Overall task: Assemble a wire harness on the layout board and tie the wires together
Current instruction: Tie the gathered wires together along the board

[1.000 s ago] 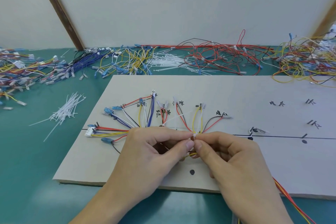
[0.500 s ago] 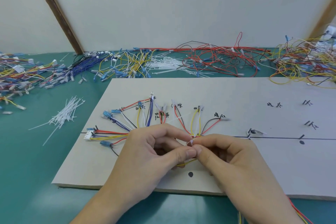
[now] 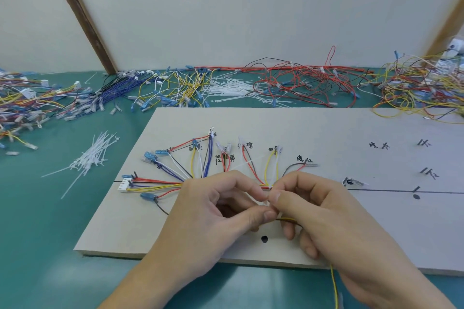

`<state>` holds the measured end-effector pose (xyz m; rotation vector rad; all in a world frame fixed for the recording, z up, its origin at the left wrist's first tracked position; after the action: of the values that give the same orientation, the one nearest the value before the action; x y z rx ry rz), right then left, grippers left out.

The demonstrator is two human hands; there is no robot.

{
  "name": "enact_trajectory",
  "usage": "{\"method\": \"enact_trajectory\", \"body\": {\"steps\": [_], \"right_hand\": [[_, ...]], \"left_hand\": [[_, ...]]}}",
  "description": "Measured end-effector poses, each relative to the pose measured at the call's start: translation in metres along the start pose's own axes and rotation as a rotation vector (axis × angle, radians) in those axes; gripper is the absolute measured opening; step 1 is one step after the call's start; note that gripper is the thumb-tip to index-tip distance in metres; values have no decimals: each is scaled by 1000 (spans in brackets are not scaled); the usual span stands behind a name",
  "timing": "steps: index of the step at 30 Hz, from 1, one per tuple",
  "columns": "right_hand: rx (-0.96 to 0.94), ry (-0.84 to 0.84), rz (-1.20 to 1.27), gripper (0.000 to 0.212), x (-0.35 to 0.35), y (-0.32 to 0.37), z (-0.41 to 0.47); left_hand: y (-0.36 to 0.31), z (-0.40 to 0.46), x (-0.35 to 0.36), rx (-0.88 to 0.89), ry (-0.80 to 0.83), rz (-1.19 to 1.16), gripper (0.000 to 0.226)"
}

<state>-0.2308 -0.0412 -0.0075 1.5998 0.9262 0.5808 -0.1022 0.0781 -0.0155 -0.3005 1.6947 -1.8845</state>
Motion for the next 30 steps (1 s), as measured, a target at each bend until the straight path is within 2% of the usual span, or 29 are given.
{"method": "enact_trajectory", "body": {"steps": [8, 13, 20, 30], "right_hand": [[-70, -70, -1, 18, 2, -4, 2], [-152, -46, -100, 13, 1, 2, 2], [-189, 20, -195, 16, -6, 14, 6], [-136, 29, -291, 13, -5, 14, 4]], "left_hand": [[-1, 2, 1, 2, 29, -14, 21], [1, 5, 1, -28, 80, -68, 6], [4, 8, 0, -56, 95, -96, 20], [4, 10, 3, -69, 162, -55, 16]]}}
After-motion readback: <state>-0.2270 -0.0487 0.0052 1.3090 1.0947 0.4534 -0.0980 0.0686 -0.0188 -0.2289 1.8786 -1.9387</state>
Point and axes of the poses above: each hand's wrist, its own z-axis towards the middle knuckle, its own x-axis out of the palm, y = z × x, the point moved 4 cm from there along z, towards the middle knuckle, and after that the axes turned 2 degrees about -z, right-handed, at the moved point
